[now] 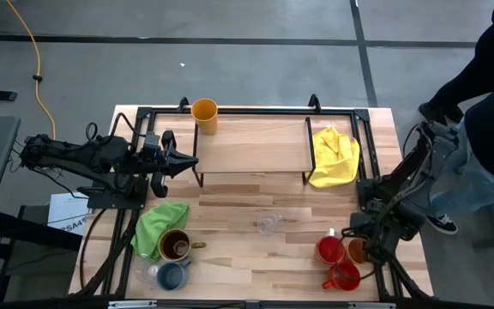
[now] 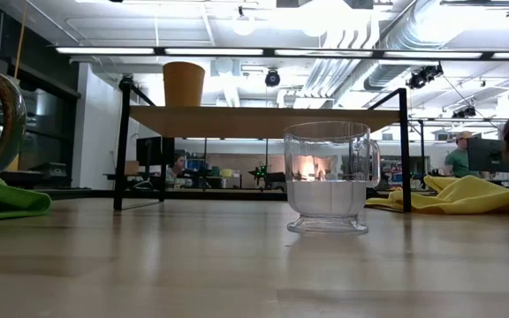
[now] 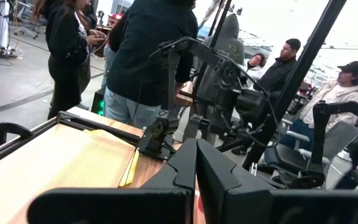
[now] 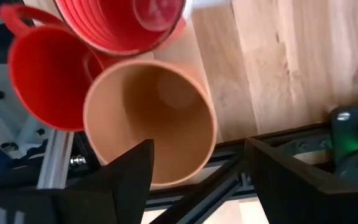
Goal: Stack small to large cups/mugs on shelf
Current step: Put the orange cup on the shelf
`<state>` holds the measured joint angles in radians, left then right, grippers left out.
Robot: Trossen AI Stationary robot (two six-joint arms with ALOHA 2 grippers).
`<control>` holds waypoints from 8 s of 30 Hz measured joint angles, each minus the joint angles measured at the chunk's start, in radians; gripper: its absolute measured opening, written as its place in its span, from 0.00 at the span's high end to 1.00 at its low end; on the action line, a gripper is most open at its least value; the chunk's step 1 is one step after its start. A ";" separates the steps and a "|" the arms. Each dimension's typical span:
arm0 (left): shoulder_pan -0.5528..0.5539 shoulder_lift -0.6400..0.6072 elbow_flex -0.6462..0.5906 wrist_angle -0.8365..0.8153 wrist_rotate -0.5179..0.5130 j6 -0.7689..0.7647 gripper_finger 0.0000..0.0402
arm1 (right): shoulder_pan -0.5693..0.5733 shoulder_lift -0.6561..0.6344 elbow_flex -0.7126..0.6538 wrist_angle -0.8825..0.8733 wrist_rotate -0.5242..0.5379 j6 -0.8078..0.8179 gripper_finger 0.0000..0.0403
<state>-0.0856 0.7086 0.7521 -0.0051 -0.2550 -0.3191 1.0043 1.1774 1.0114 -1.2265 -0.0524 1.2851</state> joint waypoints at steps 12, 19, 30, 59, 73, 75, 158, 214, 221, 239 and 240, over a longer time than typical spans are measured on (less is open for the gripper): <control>0.000 0.000 0.000 0.000 0.000 0.000 1.00 | 0.052 0.000 -0.106 0.066 0.013 0.099 0.40; 0.000 0.000 0.000 0.000 -0.001 -0.001 1.00 | 0.052 0.014 -0.113 0.064 0.043 0.103 0.40; 0.000 0.000 0.000 -0.001 -0.002 -0.001 1.00 | 0.051 0.037 -0.113 0.065 0.050 0.103 0.61; 0.000 0.000 0.000 -0.001 -0.002 0.000 1.00 | 0.050 0.037 0.155 -0.203 0.094 0.058 1.00; 0.000 0.000 0.000 -0.003 0.000 0.000 1.00 | -0.082 0.032 0.468 -0.344 0.404 -0.049 1.00; 0.000 0.000 0.000 -0.003 0.000 0.000 1.00 | -0.124 0.032 0.490 -0.344 0.457 -0.087 1.00; 0.000 0.800 0.612 -0.063 -0.759 0.147 0.54 | -0.814 0.332 0.533 0.694 1.176 -0.735 1.00; 0.002 0.799 0.612 -0.057 -0.834 0.132 1.00 | -0.813 0.330 0.532 0.727 1.108 -0.722 0.74; 0.001 0.800 0.612 -0.056 -0.826 0.132 1.00 | -0.812 0.330 0.532 0.728 1.107 -0.717 0.56; 0.000 0.800 0.612 -0.056 -0.836 0.132 1.00 | -0.813 0.320 0.533 0.722 1.096 -0.717 0.37; 0.000 0.800 0.612 -0.056 -0.836 0.132 1.00 | -0.813 0.320 0.533 0.722 1.096 -0.717 0.37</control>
<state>-0.0853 1.5085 1.3636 -0.0612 -1.0908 -0.1871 0.1909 1.4979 1.5444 -0.5049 1.0439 0.5678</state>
